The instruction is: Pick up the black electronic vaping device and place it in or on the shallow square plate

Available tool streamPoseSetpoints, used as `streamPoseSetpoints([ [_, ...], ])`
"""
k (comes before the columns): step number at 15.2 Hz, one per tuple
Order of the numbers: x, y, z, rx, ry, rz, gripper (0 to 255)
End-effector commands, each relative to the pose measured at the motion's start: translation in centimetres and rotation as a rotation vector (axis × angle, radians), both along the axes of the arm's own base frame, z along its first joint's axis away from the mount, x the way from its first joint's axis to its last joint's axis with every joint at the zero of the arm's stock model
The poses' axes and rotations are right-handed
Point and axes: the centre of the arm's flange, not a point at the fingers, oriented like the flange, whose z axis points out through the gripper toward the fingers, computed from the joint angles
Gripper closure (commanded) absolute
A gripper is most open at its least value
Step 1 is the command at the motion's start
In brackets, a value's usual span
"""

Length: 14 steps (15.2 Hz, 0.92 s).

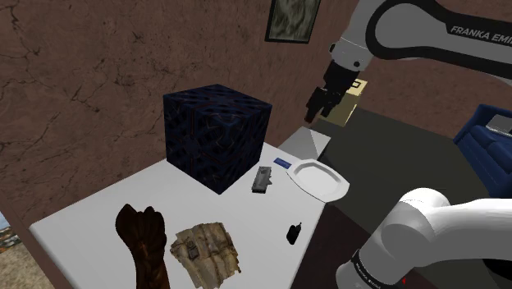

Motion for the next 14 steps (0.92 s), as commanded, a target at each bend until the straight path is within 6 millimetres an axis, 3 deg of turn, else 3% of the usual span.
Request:
streamPoseSetpoints([
  [1,0.0,0.0,0.0,0.000,0.000,0.000,0],
  [14,-2.4,4.4,-15.7,0.011,0.161,-0.272,0],
])
